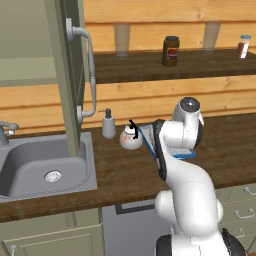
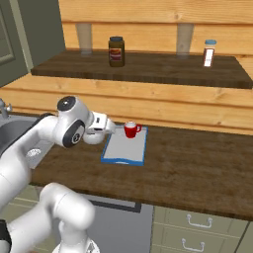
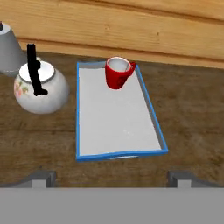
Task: Pick the kettle from the counter and place it on the tray. Then pick the mug from the cabinet and place it on the tray. Then close the cabinet doors.
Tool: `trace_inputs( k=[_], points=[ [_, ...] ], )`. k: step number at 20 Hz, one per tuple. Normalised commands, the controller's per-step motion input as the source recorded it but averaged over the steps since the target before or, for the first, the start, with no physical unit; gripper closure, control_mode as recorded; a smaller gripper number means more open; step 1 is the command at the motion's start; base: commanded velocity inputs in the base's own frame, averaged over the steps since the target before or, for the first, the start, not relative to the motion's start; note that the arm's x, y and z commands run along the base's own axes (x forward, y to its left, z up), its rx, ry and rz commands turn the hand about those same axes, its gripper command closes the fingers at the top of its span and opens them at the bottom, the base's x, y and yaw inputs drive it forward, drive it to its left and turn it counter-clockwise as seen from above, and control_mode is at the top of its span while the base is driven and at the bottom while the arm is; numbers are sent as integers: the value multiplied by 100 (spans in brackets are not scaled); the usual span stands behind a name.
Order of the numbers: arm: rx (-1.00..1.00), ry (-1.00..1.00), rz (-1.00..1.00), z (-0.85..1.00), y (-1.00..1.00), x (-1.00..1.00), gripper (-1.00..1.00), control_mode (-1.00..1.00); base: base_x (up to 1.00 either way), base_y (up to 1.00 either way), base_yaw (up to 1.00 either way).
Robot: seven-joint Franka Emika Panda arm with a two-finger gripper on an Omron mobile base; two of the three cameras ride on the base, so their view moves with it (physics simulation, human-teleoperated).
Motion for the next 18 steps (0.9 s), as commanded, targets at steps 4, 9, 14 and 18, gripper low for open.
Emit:
trace_inputs(
  k=[4,9,14,18],
  points=[
    [22,9,18,2,32,-14,-100,-100,0,0,0],
    [12,-4,12,-2,45,14,-100,-100,0,0,0],
    [3,0,4,-17,53,31,-100,-100,0,0,0],
    [0,0,0,-16,39,34,-100,-100,0,0,0]
  ],
)
